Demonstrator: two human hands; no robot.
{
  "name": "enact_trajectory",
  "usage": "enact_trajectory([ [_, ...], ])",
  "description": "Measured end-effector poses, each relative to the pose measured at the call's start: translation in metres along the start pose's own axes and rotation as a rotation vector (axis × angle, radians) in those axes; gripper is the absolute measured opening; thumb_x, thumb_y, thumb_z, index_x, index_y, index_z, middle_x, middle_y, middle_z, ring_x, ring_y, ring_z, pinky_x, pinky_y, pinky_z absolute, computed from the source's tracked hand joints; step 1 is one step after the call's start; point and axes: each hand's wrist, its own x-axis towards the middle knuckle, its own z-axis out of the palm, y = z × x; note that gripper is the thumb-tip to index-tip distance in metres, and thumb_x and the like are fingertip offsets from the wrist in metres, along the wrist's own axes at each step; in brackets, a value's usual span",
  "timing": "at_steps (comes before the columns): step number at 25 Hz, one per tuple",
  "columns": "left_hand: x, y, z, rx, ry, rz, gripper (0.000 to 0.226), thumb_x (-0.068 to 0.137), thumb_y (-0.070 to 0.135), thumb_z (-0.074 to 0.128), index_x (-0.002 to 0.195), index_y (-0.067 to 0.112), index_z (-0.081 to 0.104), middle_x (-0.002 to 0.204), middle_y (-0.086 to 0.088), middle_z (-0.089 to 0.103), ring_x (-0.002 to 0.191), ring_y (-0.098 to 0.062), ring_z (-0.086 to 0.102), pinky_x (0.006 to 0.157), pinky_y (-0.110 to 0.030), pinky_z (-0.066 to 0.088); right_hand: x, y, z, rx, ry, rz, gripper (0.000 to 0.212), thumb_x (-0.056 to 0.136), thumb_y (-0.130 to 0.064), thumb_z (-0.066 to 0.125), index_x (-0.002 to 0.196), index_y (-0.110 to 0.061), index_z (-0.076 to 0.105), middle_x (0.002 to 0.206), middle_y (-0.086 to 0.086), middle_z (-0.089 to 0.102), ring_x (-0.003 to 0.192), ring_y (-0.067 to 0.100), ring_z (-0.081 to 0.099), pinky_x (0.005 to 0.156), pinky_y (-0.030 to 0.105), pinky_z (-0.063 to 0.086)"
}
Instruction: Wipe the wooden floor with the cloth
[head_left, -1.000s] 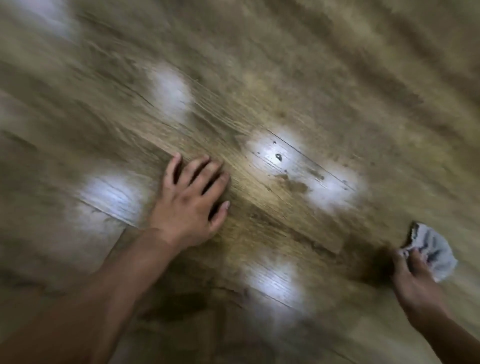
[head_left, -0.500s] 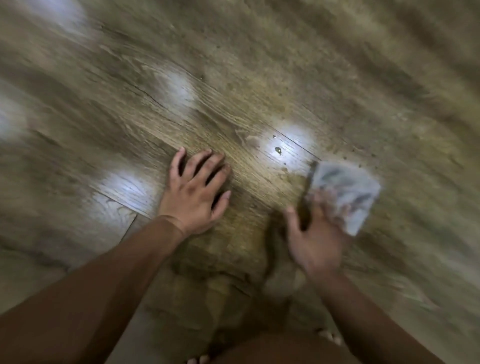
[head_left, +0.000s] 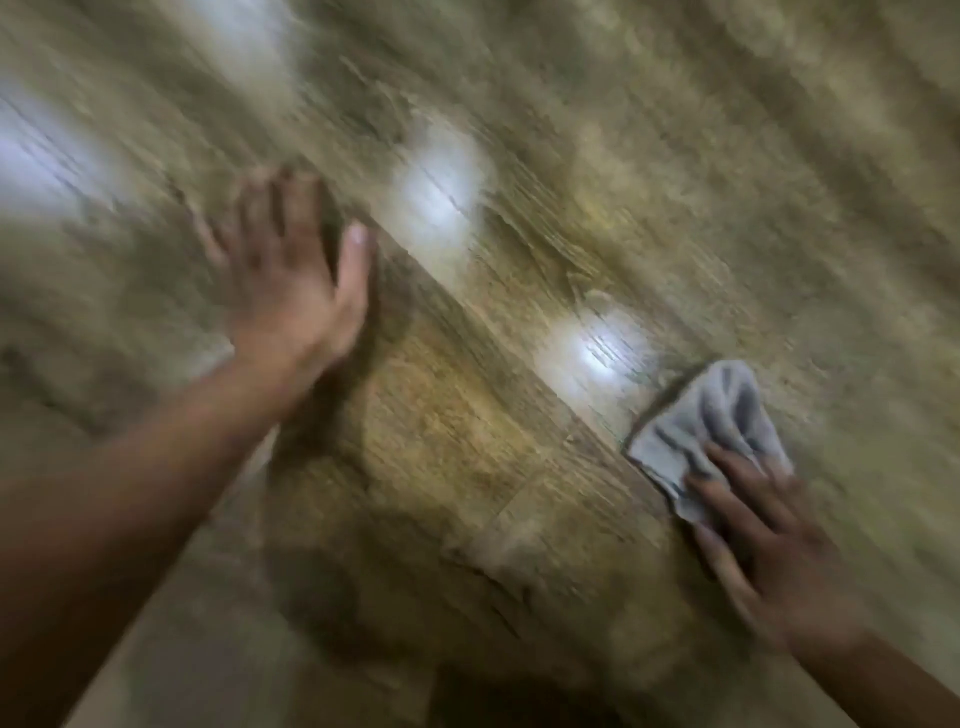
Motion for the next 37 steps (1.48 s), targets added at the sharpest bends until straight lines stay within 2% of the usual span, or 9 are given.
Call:
enact_trajectory([
  [2, 0.024, -0.040, -0.012, 0.159, -0.070, -0.133, 0.075, 0.095, 0.059, 0.027, 0.151, 0.009, 0.032, 0.161, -0.022, 0.023, 0.150, -0.041, 0.015, 0.120, -0.065, 0.001, -0.012, 0.009, -0.009, -0.038, -0.058, -0.012, 0.060, 0.100, -0.055, 0.031, 0.130, -0.014, 0.064, 0.148, 0.007, 0.049, 0.143, 0.035, 0.035, 0.120, 0.036, 0.023],
  [4, 0.029, -0.057, -0.007, 0.204, -0.123, -0.078, 0.077, 0.093, 0.065, 0.030, 0.149, 0.011, 0.033, 0.163, -0.020, 0.019, 0.151, -0.041, 0.010, 0.119, -0.068, 0.001, 0.020, -0.012, -0.016, -0.077, -0.033, -0.057, 0.061, 0.100, -0.058, 0.027, 0.135, -0.019, 0.058, 0.146, 0.010, 0.049, 0.141, 0.035, 0.035, 0.122, 0.030, 0.009],
  [10, 0.035, -0.054, -0.006, 0.202, -0.142, -0.068, 0.081, 0.088, 0.068, 0.030, 0.148, 0.015, 0.039, 0.163, -0.018, 0.021, 0.152, -0.039, 0.008, 0.119, -0.067, 0.000, 0.215, -0.128, -0.053, -0.125, -0.025, -0.245, 0.070, 0.089, -0.077, 0.019, 0.152, -0.047, 0.014, 0.164, -0.014, 0.007, 0.152, 0.033, -0.009, 0.119, 0.061, -0.001],
  [18, 0.035, -0.050, -0.006, 0.243, -0.183, -0.064, 0.084, 0.087, 0.069, 0.022, 0.153, 0.018, 0.034, 0.165, -0.016, 0.017, 0.153, -0.038, 0.001, 0.119, -0.065, -0.004, 0.430, -0.291, -0.119, -0.103, -0.099, -0.356, 0.064, 0.094, -0.072, 0.014, 0.153, -0.048, 0.016, 0.165, -0.014, -0.001, 0.151, 0.033, -0.013, 0.114, 0.066, -0.010],
  [23, 0.032, -0.050, -0.009, 0.185, -0.144, -0.084, 0.077, 0.090, 0.065, 0.027, 0.150, 0.019, 0.039, 0.164, -0.015, 0.022, 0.153, -0.036, 0.005, 0.120, -0.065, -0.002, 0.380, -0.253, -0.101, 0.096, -0.016, -0.317, 0.054, 0.103, -0.057, 0.015, 0.153, -0.040, 0.025, 0.166, -0.009, 0.007, 0.153, 0.020, -0.006, 0.123, 0.046, -0.005],
  [25, 0.033, -0.049, -0.009, 0.186, -0.171, -0.069, 0.077, 0.090, 0.066, 0.026, 0.150, 0.019, 0.036, 0.164, -0.015, 0.019, 0.153, -0.037, 0.003, 0.119, -0.066, -0.003, 0.288, -0.194, -0.072, 0.065, 0.057, -0.281, 0.055, 0.102, -0.057, 0.016, 0.153, -0.038, 0.027, 0.165, -0.008, 0.013, 0.153, 0.020, -0.001, 0.124, 0.046, 0.005],
  [29, 0.033, -0.052, -0.009, 0.202, -0.200, -0.077, 0.079, 0.092, 0.069, 0.023, 0.153, 0.020, 0.029, 0.166, -0.013, 0.012, 0.154, -0.036, -0.004, 0.118, -0.066, -0.004, 0.109, -0.116, -0.026, 0.051, -0.101, -0.073, 0.058, 0.100, -0.063, 0.016, 0.151, -0.039, 0.031, 0.165, -0.015, 0.010, 0.152, 0.029, 0.012, 0.116, 0.053, 0.021],
  [34, 0.033, -0.051, -0.009, 0.194, -0.198, -0.062, 0.078, 0.092, 0.068, 0.025, 0.155, 0.021, 0.024, 0.167, -0.012, 0.007, 0.153, -0.037, -0.006, 0.119, -0.065, -0.008, 0.239, -0.176, -0.078, -0.087, -0.128, -0.243, 0.074, 0.081, -0.084, 0.003, 0.149, -0.056, 0.010, 0.163, -0.017, -0.005, 0.151, 0.028, -0.012, 0.121, 0.053, -0.001],
  [37, 0.029, -0.052, -0.005, 0.179, -0.140, -0.066, 0.076, 0.092, 0.064, 0.036, 0.153, 0.021, 0.030, 0.166, -0.013, 0.012, 0.154, -0.036, 0.000, 0.120, -0.064, -0.005, 0.365, -0.240, -0.097, -0.145, -0.066, -0.388, 0.065, 0.089, -0.078, 0.014, 0.150, -0.055, 0.011, 0.165, -0.016, -0.006, 0.151, 0.032, -0.014, 0.119, 0.058, -0.007],
])
